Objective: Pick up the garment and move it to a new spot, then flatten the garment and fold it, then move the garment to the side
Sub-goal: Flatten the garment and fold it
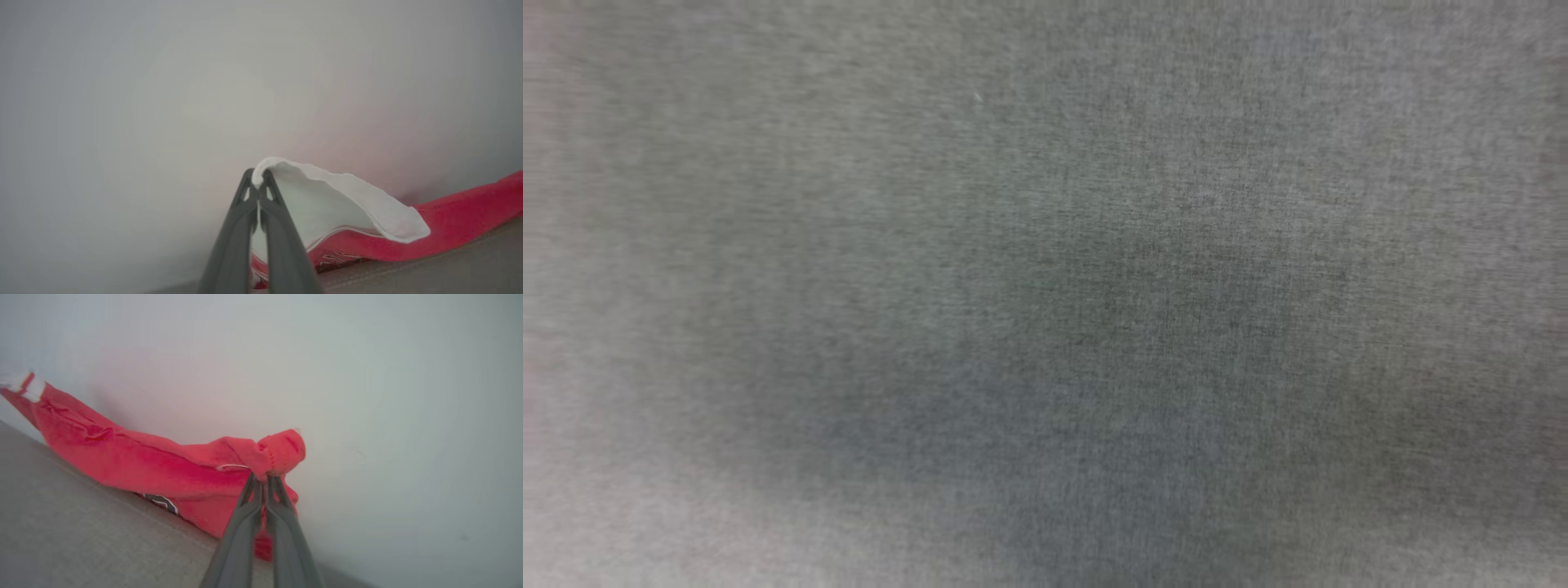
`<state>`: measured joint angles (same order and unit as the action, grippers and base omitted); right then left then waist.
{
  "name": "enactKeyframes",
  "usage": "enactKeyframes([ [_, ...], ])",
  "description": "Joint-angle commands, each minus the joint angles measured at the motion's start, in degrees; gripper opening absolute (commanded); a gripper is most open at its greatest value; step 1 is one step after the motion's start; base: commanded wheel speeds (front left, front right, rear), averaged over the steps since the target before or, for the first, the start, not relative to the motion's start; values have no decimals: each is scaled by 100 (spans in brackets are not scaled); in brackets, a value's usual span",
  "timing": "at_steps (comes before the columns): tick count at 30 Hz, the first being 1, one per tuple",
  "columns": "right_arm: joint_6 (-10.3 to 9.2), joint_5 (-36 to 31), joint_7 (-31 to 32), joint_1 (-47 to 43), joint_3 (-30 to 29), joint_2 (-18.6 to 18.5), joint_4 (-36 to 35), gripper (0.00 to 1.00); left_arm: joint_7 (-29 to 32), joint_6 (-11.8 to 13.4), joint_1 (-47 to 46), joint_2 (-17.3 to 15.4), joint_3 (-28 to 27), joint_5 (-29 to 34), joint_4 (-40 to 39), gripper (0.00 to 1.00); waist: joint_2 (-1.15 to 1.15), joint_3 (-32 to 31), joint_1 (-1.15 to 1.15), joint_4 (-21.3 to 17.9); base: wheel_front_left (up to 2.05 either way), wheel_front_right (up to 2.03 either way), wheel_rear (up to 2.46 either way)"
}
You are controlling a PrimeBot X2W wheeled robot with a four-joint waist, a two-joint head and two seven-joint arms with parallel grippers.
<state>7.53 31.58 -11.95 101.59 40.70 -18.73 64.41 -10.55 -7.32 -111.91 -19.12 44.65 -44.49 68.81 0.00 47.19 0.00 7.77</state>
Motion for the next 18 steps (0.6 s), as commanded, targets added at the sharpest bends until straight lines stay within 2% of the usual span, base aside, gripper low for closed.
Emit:
enactKeyframes([
  [1,-8,74,16,-201,115,-93,-84,0,37,-17,287,-47,70,-85,-116,0,0,-502,0,90,0,0,0],
  [6,-7,741,400,-994,599,-512,-715,0,323,-17,1353,-362,389,-594,-859,0,0,-1189,0,154,0,0,0],
  [18,-7,2438,1340,-3454,1380,-2052,-2773,0,549,-18,4054,-931,1009,-1473,-2357,0,0,-2737,0,285,0,0,0],
])
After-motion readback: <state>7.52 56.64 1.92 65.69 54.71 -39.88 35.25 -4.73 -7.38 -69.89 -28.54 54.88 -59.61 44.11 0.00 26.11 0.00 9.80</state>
